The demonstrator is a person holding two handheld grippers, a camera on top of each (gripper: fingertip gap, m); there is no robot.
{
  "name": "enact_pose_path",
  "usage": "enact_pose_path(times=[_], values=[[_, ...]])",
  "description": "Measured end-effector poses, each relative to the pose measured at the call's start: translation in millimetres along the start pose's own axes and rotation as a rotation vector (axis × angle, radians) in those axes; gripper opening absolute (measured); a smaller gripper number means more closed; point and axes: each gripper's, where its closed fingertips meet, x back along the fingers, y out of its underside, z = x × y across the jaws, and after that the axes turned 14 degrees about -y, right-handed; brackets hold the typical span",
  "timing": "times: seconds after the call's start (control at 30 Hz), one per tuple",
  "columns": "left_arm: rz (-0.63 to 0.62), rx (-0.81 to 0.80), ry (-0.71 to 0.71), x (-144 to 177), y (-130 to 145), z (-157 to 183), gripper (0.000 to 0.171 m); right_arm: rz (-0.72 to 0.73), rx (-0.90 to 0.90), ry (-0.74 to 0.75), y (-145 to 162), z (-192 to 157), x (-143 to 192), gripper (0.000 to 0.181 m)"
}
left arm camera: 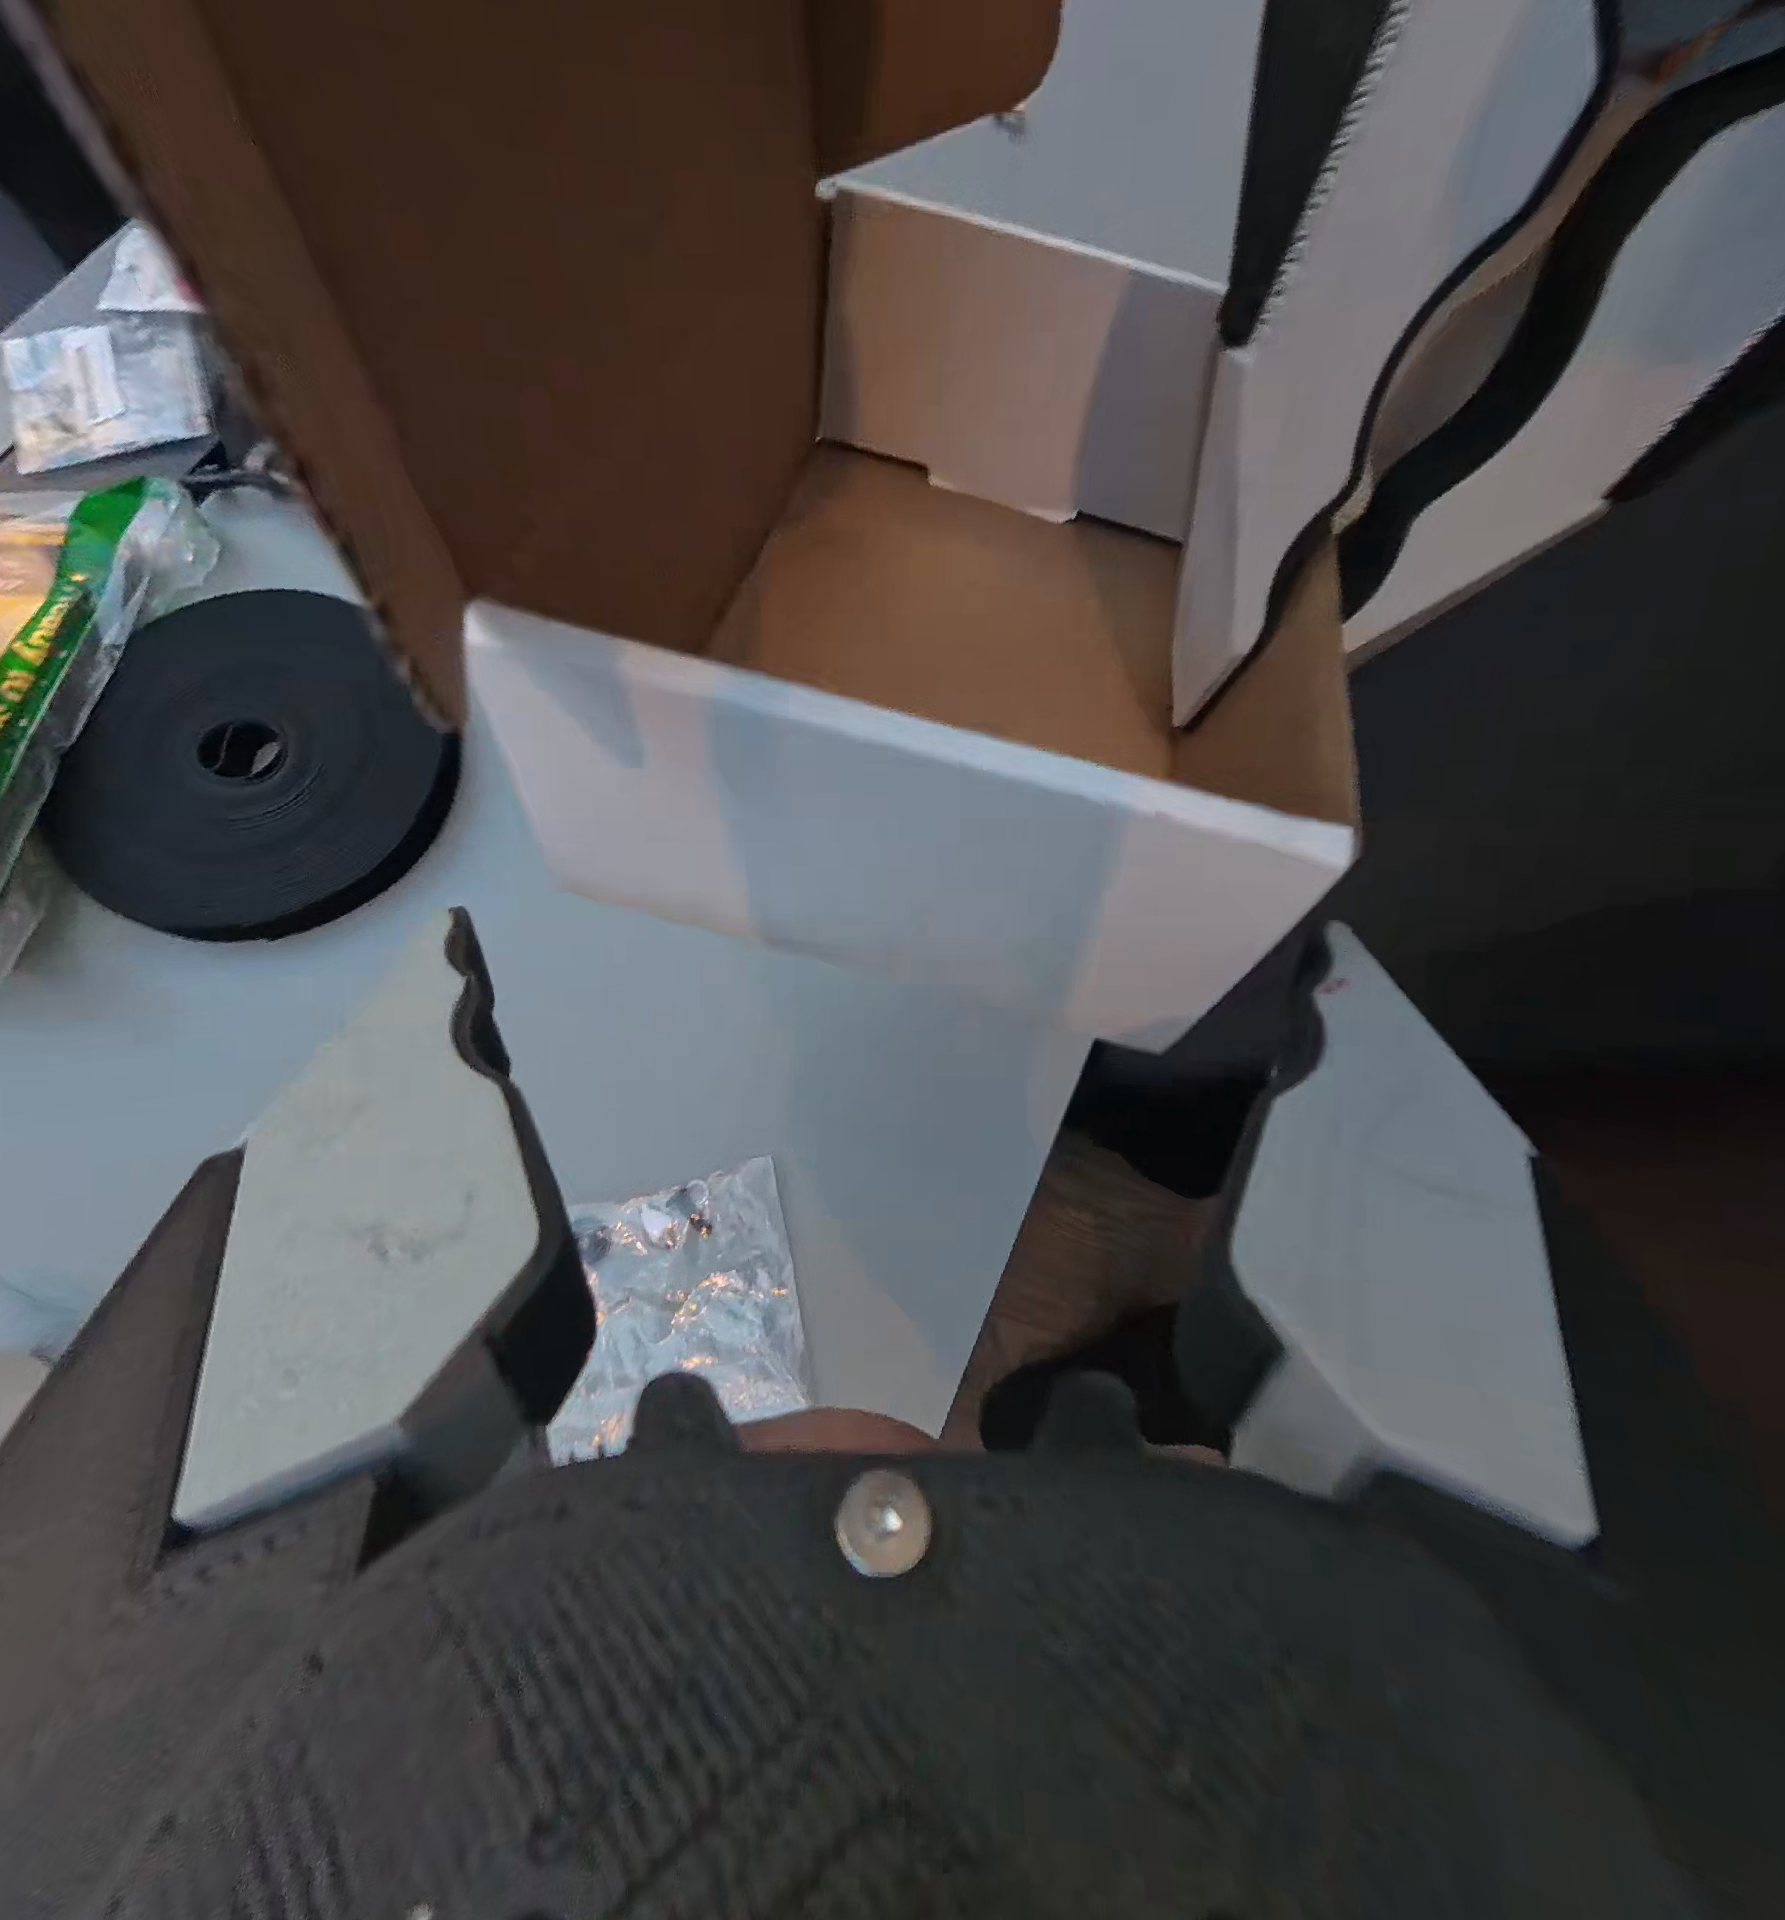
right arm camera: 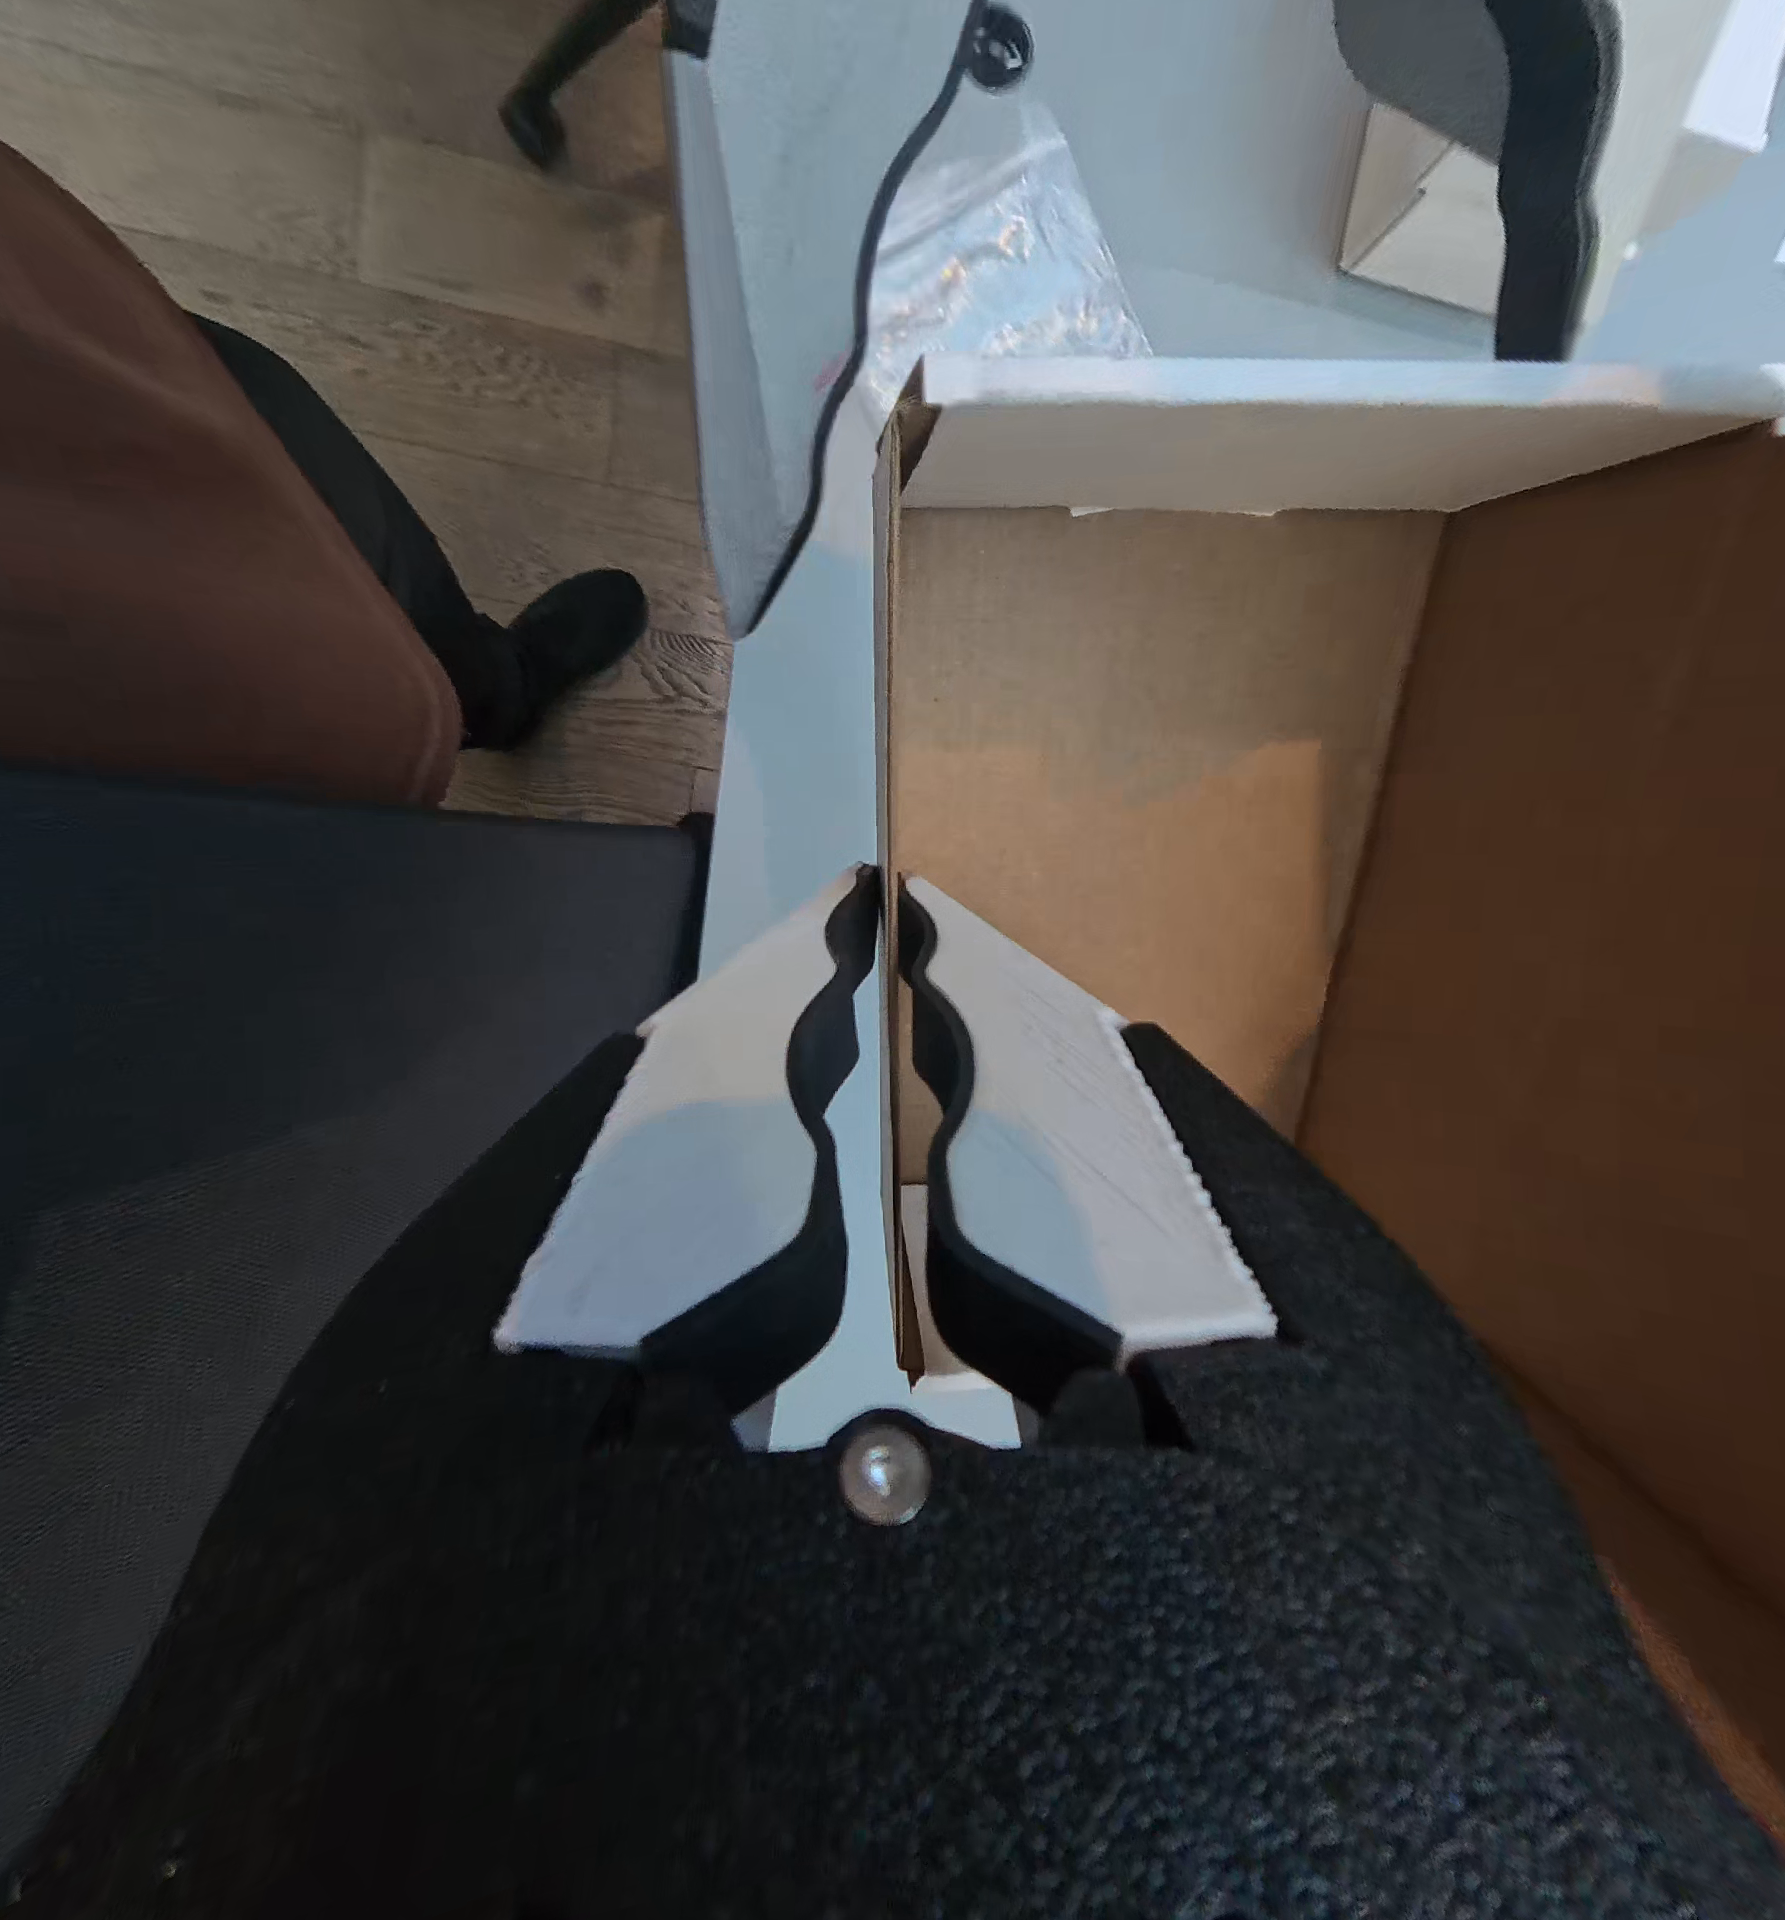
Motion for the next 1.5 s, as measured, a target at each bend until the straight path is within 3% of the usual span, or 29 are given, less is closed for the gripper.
enact_pose_path(times=[0.13, 0.27, 0.33, 0.4, 0.6, 0.77, 1.03, 1.27, 1.3, 1.43, 1.5], values=[[-0.016, -0.052, 0.048, -7.4, -4.1, 18.0, 0.154, 0.046, 0.023, -0.028, -7.3, -8.0, 0.9, 0.001], [-0.01, -0.057, 0.065, -12.8, -6.9, 21.8, 0.145, 0.051, 0.07, -0.033, -7.9, -17.1, 3.0, 0.003], [-0.002, -0.063, 0.091, -12.4, -8.9, 25.6, 0.152, 0.044, 0.086, -0.032, -7.9, -20.1, 6.3, 0.002], [0.005, -0.074, 0.133, -10.1, -10.5, 29.5, 0.158, 0.043, 0.095, -0.04, -8.6, -22.3, 10.9, 0.002], [0.09, -0.085, 0.269, 8.6, -31.7, 39.4, 0.151, 0.043, 0.11, -0.073, -12.8, -29.5, 28.2, 0.001], [0.122, -0.079, 0.201, 14.1, -53.9, 28.2, 0.154, -0.004, 0.094, -0.074, -10.4, -27.4, 40.3, 0.001], [0.115, -0.131, 0.176, 19.3, -67.8, 33.5, 0.144, -0.087, 0.088, -0.06, -2.7, -21.5, 47.2, 0.001], [0.178, 0.003, 0.121, 24.8, -81.9, 15.0, 0.144, -0.018, 0.055, 0.077, -11.9, 1.5, 65.6, 0.008], [0.211, 0.043, 0.134, 30.4, -88.9, 10.0, 0.135, 0.008, 0.048, 0.117, -16.0, 7.6, 73.0, 0.011], [0.332, 0.235, 0.221, 55.7, -125.3, -12.9, 0.133, 0.185, 0.003, 0.213, -43.1, 20.9, 112.6, 0.023], [0.35, 0.247, 0.216, 58.6, -135.7, -20.0, 0.133, 0.183, -0.013, 0.237, -44.3, 27.8, 120.7, 0.024]])
